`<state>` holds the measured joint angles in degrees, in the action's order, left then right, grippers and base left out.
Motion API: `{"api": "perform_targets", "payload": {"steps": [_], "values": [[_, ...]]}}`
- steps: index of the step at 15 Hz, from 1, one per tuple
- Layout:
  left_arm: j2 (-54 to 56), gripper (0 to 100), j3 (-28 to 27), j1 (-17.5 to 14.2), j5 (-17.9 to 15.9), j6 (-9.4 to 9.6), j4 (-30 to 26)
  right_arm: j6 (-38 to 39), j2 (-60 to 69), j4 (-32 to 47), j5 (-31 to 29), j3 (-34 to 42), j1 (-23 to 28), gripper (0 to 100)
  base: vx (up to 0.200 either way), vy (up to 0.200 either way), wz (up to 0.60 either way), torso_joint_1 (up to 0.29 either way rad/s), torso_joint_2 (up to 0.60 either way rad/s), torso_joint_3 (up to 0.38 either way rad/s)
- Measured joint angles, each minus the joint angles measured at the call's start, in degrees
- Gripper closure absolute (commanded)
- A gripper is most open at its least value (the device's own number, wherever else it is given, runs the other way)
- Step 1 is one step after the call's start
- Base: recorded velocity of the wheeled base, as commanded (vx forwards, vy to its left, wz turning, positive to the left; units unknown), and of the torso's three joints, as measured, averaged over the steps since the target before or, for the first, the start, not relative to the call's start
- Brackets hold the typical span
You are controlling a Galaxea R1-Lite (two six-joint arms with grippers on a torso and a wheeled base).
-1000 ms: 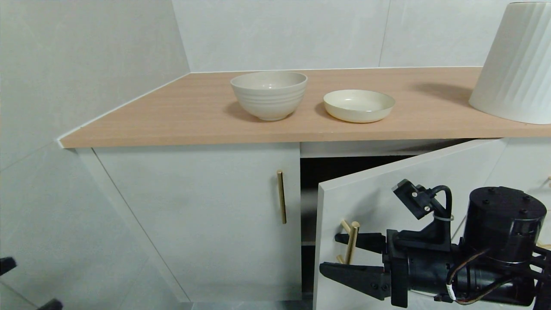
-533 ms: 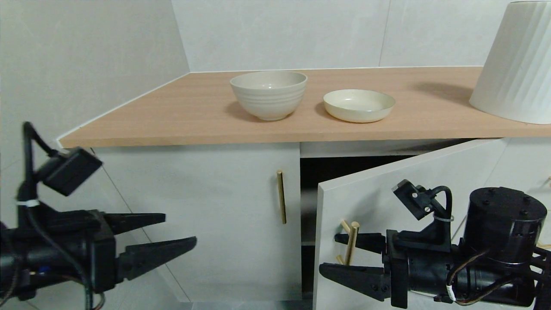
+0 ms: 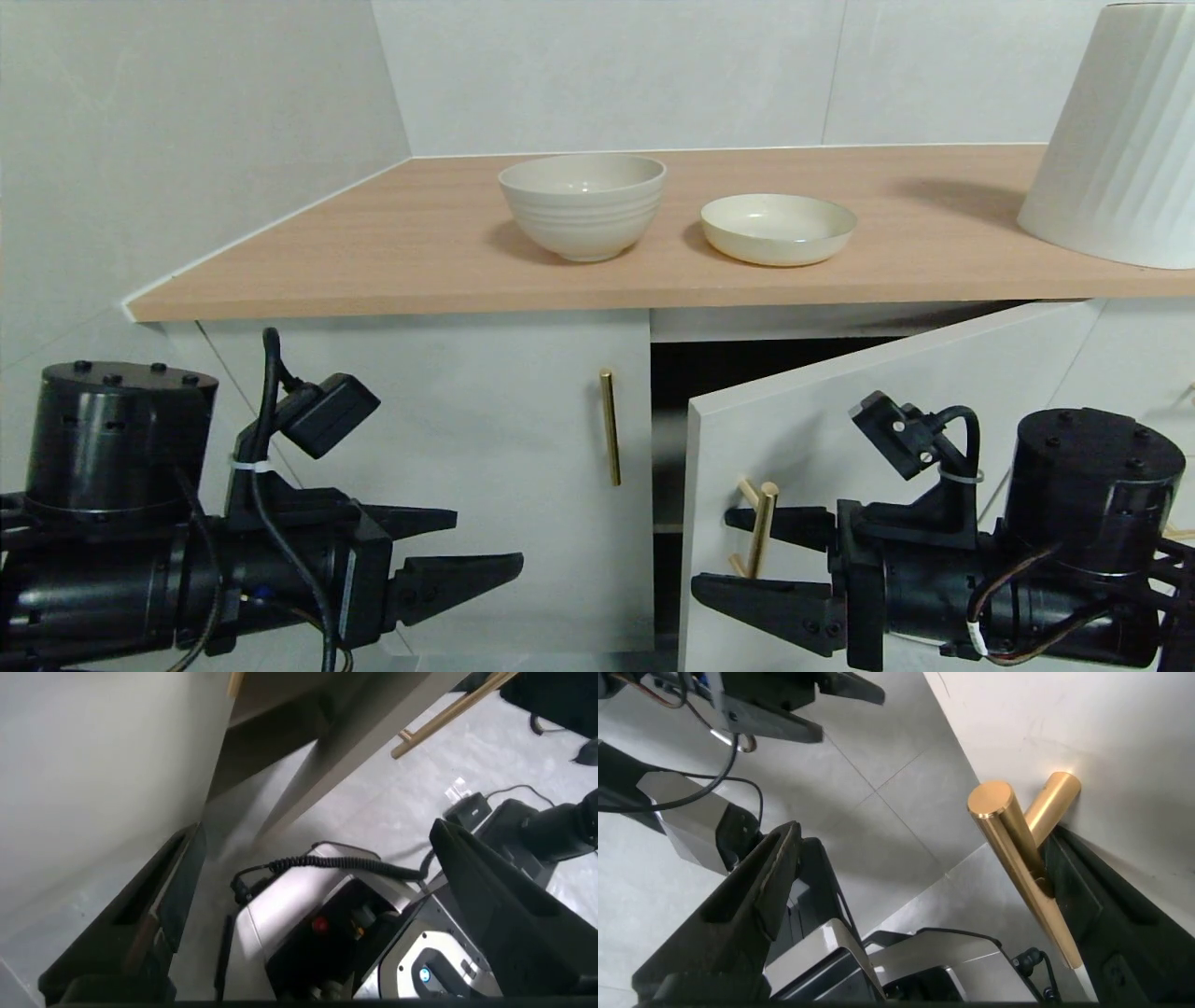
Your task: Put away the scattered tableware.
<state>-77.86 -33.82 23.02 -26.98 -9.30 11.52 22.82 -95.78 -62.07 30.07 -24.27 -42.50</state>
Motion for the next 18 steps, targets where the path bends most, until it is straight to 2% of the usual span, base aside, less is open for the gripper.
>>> {"api": "perform_targets", "payload": {"steps": [1,2,9,13,15,16,18], "values": [[-0.15,0,0.06,0.05,0.0,0.0,0.0,0.0,0.0,0.02,0.0,0.02,-0.02,0,0.0,0.0,0.0,0.0,0.0,0.0],[-0.22,100,0.05,0.1,0.0,-0.09,0.0,0.0,0.0,0.05,0.0,0.02,-0.02,0,0.0,0.0,0.0,0.0,0.0,0.0],[-1.0,100,-0.41,1.37,0.0,-0.09,1.32,0.02,0.13,0.16,-0.02,0.02,-0.22,0,0.0,0.0,0.0,0.0,0.0,0.0],[-4.88,100,-1.22,3.06,1.17,-0.05,9.06,0.13,0.8,0.6,-0.16,-0.11,-0.69,0,0.0,0.0,0.0,0.0,0.0,0.0],[-8.69,100,-2.58,4.13,1.89,-0.33,15.52,0.13,0.89,0.57,-0.24,-0.12,-1.07,0,0.0,0.0,0.0,0.0,0.0,0.0],[-10.64,100,-3.64,5.34,1.99,-1.12,19.65,0.13,0.88,0.57,-0.24,-0.12,-1.13,0,0.0,0.0,0.0,0.0,0.0,0.0],[-13.48,100,-5.4,7.69,1.55,-2.51,21.65,0.16,0.85,0.46,-0.24,-0.11,-1.22,0,0.0,0.0,0.0,0.0,0.0,0.0]]}}
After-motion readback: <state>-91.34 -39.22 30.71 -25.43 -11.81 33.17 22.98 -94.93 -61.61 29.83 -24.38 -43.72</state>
